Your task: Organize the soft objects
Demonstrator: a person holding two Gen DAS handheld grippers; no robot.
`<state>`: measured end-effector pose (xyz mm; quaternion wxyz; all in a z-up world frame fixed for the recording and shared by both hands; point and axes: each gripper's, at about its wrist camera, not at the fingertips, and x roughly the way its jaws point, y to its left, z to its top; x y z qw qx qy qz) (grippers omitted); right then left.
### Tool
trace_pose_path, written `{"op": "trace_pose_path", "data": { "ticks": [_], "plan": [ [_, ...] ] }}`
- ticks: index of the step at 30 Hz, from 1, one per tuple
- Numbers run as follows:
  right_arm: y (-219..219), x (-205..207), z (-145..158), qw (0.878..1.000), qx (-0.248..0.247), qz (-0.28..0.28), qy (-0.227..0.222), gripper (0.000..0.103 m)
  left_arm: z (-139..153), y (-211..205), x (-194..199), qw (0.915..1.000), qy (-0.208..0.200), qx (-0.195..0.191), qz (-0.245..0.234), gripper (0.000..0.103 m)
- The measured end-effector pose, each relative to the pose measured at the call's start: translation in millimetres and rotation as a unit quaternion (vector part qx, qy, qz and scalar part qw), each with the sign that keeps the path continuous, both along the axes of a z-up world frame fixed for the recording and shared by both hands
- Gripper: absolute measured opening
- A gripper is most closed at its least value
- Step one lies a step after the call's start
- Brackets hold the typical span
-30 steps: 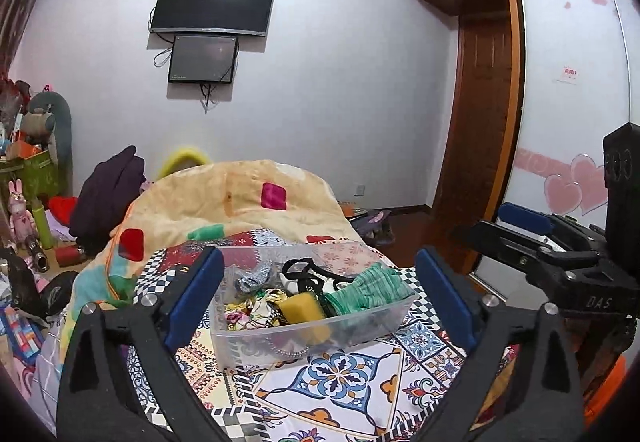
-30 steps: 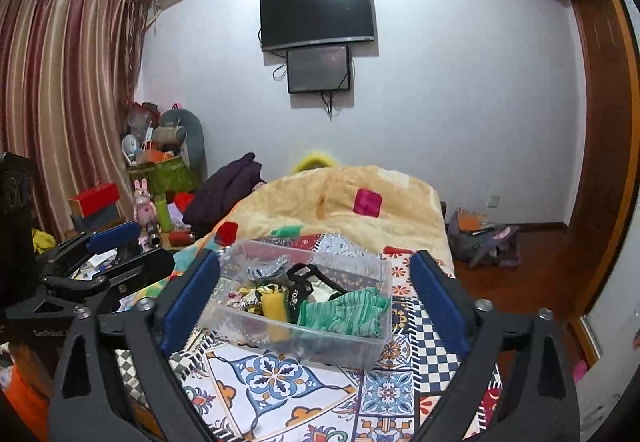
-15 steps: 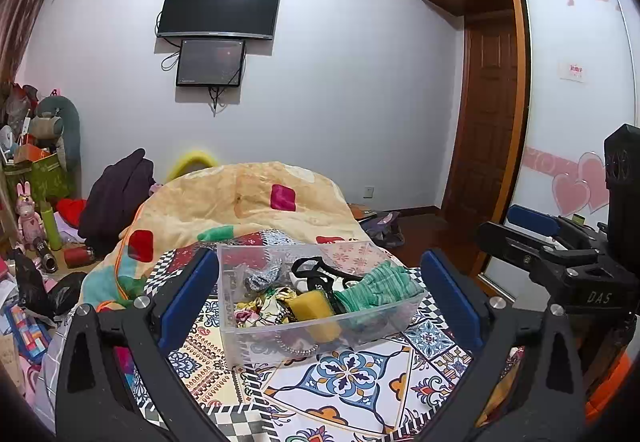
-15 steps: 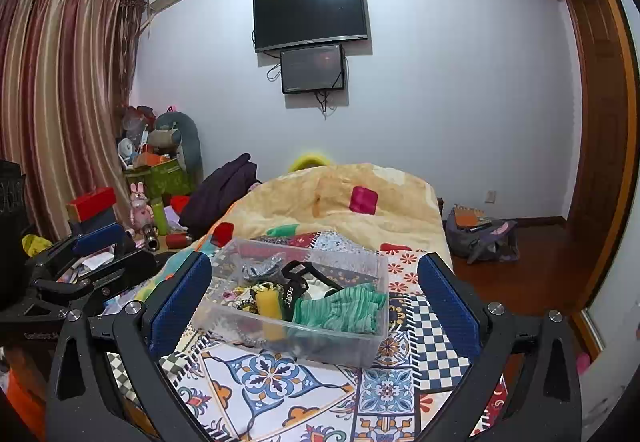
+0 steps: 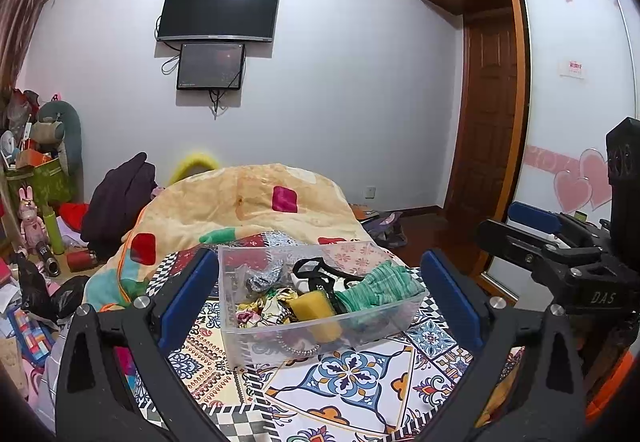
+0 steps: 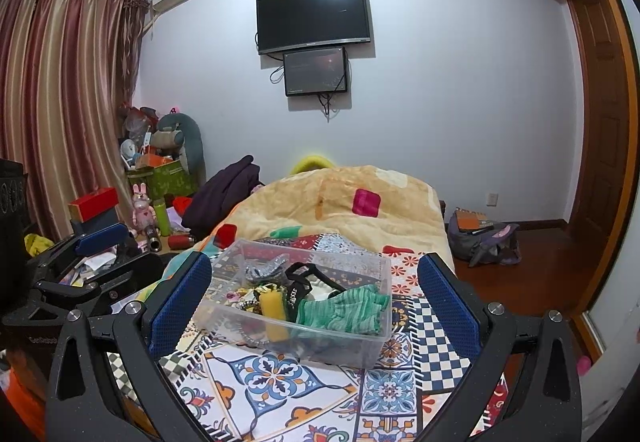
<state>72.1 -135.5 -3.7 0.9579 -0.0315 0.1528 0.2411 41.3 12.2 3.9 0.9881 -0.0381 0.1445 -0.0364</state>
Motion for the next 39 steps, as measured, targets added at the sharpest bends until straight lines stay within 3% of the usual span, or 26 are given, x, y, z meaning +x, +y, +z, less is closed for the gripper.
{"op": "trace_pose_path", "data": {
  "ticks": [39],
  "plan": [
    [-2.9, -1.2, 5.6, 1.0, 0.005, 0.004, -0.003, 0.103, 6.0, -1.1, -4.2, 1.0, -0.002, -0.001, 0.005, 0.103]
  ]
}}
